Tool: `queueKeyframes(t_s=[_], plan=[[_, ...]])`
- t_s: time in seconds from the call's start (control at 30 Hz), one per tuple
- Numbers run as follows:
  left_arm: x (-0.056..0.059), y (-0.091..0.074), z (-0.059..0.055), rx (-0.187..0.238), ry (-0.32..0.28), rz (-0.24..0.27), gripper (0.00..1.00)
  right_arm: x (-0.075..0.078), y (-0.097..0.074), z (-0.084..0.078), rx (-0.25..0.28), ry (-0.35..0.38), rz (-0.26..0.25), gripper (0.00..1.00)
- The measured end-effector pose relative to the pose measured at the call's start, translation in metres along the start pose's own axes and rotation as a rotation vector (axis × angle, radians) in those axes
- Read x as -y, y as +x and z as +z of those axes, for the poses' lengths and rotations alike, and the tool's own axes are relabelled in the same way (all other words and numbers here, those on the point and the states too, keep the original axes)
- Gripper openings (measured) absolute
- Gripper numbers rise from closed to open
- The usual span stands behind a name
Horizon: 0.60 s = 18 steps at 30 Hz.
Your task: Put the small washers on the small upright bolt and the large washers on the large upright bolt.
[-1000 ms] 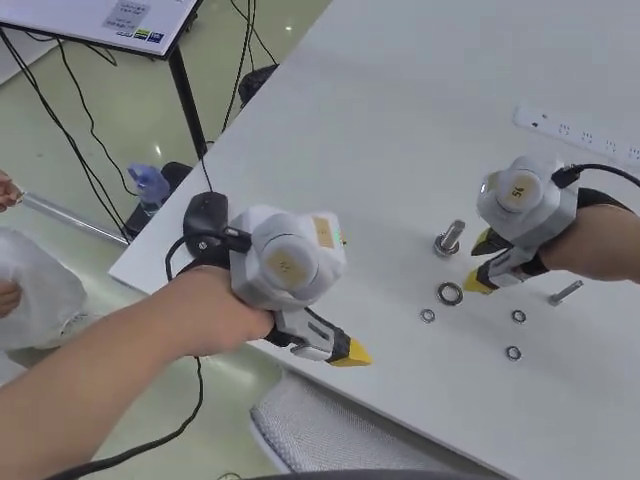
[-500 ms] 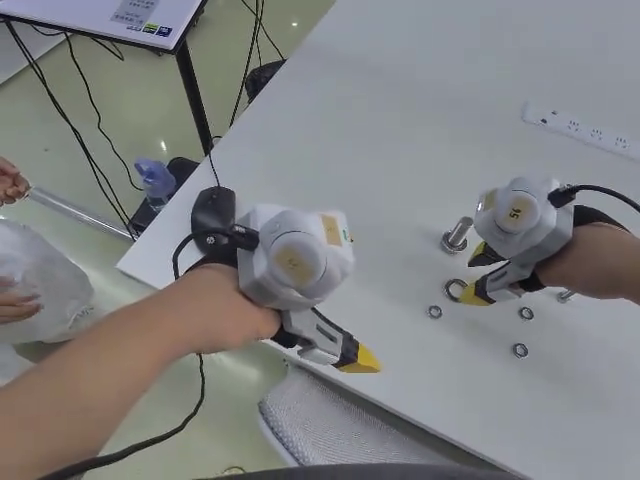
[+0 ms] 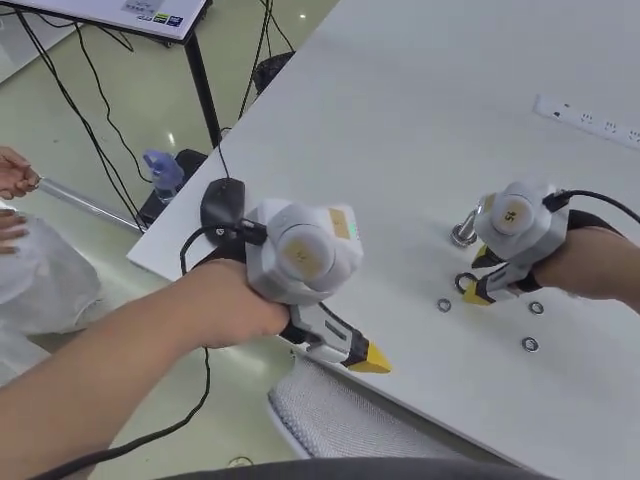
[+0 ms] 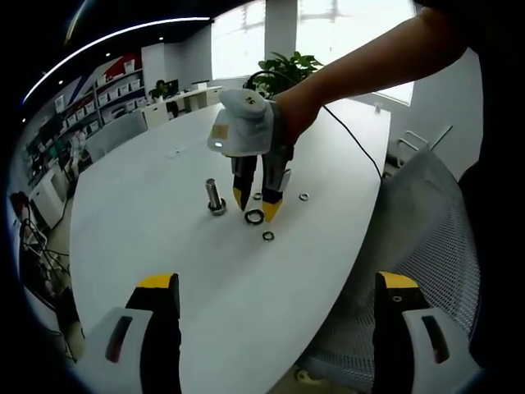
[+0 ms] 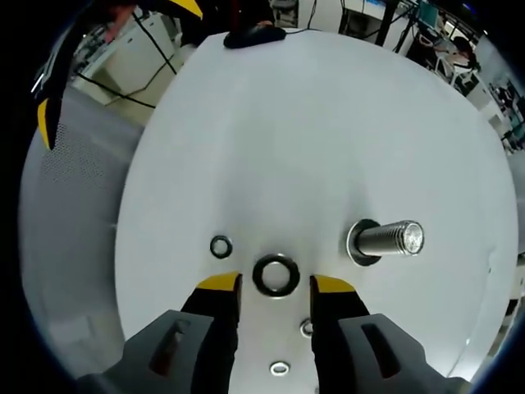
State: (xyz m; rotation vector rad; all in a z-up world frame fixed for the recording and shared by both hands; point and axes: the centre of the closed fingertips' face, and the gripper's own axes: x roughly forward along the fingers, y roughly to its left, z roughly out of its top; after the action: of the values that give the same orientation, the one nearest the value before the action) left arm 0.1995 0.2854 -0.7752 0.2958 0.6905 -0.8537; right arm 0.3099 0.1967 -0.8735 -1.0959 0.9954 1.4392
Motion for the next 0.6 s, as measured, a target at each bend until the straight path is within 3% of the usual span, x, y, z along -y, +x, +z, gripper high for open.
queueKeyframes(t_s=[0.23,0.6], plan=[[0.0022,0.0003,-0.0009,0.000,0.003,-0.006,0.97,0.0038,-0.0002,0.0001,-0.011,-0.028,-0.034,0.31],[0.0026,-0.0011,0.0002,0.010,0.007,0.001,0.94,0.0010,0.0003,0.0017,-0.011,0.008,-0.042,0.24]])
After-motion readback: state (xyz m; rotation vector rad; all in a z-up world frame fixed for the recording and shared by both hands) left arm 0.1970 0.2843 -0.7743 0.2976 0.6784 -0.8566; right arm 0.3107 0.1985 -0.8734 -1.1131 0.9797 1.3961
